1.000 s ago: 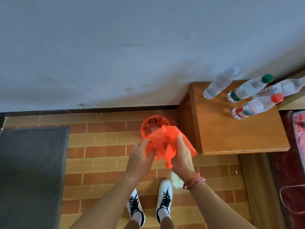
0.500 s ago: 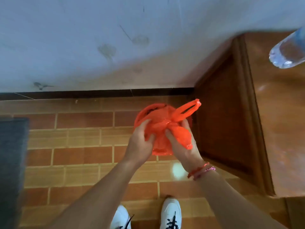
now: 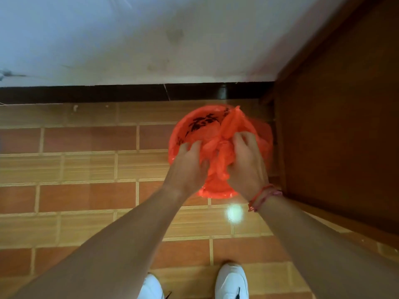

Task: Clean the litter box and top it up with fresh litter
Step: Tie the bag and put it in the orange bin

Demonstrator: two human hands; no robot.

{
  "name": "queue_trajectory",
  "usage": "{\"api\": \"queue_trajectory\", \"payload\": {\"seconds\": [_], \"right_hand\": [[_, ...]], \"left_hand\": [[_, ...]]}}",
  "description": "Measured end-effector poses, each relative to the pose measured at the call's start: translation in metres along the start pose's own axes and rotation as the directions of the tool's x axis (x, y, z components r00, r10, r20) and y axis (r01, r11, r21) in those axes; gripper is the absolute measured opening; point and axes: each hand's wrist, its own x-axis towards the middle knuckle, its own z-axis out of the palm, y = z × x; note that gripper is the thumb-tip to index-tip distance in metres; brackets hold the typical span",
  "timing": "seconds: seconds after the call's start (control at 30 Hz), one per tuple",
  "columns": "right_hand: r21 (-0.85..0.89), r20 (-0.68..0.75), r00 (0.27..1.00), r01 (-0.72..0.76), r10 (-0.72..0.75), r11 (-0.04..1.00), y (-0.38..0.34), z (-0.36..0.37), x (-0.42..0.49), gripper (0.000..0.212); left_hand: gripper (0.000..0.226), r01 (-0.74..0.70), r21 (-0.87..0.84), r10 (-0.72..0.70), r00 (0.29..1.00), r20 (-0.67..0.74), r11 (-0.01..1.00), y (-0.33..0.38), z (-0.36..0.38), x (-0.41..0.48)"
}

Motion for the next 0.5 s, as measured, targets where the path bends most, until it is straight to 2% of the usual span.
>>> {"api": "queue_trajectory", "payload": {"seconds": [0.07,0.13,0.17,0.23,0.3,0.33,0.5], "right_hand": [[-0.117,-0.019,1.000,0.001,-0.004,0.993,-0.001,0.004,0.007,0.032],[-0.185,-0.002,0.999,-0.054,0.054,0.981,-0.002,0.007,0.017,0.025],[-0.220,0.036,0.996,-0.076,0.086,0.973,-0.001,0.011,0.022,0.026],[-0.267,0.127,0.985,-0.084,0.121,0.960,0.001,0.017,0.029,0.030],[-0.265,0.173,0.974,-0.097,0.146,0.959,0.004,0.020,0.033,0.033],[-0.260,0.176,0.972,-0.104,0.153,0.960,0.004,0.018,0.033,0.035],[-0.220,0.186,0.968,-0.124,0.166,0.968,0.003,0.006,0.025,0.045]], "left_hand": [[0.054,-0.068,0.089,0.073,0.996,-0.056,0.994,0.002,0.001,0.000],[0.054,-0.137,0.157,0.152,0.985,-0.087,0.978,0.002,0.001,-0.002],[0.054,-0.168,0.185,0.183,0.981,-0.065,0.968,0.000,0.002,-0.002],[0.052,-0.201,0.264,0.191,0.980,0.062,0.943,-0.003,0.003,0.000],[0.049,-0.199,0.343,0.137,0.971,0.197,0.918,-0.005,0.003,0.001],[0.048,-0.188,0.341,0.118,0.970,0.214,0.921,-0.005,0.001,0.001],[0.060,-0.236,0.372,0.190,0.969,0.155,0.898,0.004,-0.012,-0.001]]}}
